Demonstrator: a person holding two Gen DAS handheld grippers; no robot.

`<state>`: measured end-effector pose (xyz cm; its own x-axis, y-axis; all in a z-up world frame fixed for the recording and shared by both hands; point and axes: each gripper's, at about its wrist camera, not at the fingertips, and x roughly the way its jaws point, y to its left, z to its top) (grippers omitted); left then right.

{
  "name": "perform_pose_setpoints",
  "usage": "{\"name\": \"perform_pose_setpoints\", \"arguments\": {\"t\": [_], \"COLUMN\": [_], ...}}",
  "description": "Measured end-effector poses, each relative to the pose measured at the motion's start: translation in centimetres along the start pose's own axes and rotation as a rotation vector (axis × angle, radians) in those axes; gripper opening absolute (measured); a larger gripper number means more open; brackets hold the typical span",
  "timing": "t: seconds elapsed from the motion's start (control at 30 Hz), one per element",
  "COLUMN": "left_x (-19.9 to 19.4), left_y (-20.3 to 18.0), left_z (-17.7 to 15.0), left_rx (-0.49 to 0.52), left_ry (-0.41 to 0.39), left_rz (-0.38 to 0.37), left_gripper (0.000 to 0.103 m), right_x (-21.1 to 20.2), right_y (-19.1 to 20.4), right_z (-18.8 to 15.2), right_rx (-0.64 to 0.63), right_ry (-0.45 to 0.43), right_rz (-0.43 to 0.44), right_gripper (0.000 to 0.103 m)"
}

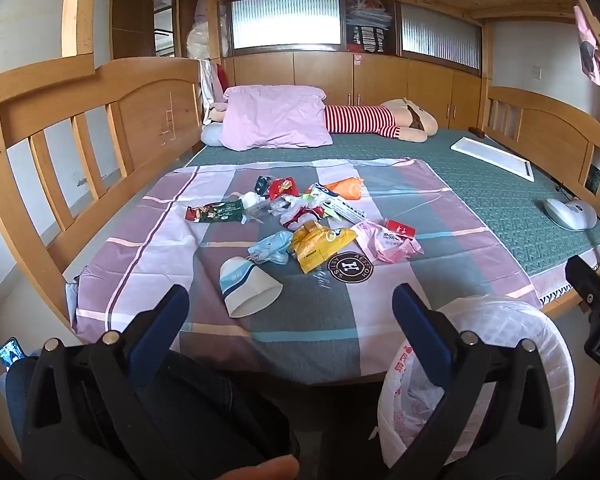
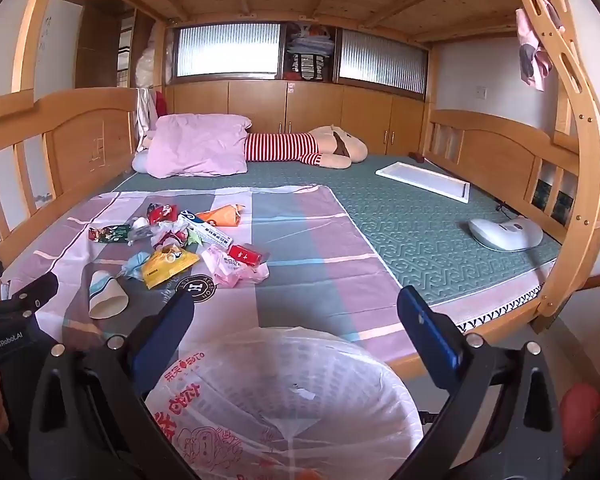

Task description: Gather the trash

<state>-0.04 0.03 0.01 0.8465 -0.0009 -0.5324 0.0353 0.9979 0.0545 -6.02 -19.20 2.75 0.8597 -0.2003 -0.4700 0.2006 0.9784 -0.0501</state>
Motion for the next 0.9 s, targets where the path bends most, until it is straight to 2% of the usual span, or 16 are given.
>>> {"name": "perform_pose_setpoints", "arguments": {"t": [0.37,0.9], "left_x": [0.1,-0.4], "left_y": [-0.4,-0.6], "left_z": [-0.2,-0.3], "left_rx": [0.005,-0.004], "left_ry": [0.008,0.001], "left_rz": [-0.008,-0.013], "left_gripper": [0.1,0.1], "right_x": [0.6,0.8], "right_y": [-1.1,-1.3], "right_z": [-0.1,-0.3], "right_rx": [0.065,0.083], "right_ry": [0.027,0.044], "right_rz": [0.031,0.048], "right_gripper": [0.1,0.1]}}
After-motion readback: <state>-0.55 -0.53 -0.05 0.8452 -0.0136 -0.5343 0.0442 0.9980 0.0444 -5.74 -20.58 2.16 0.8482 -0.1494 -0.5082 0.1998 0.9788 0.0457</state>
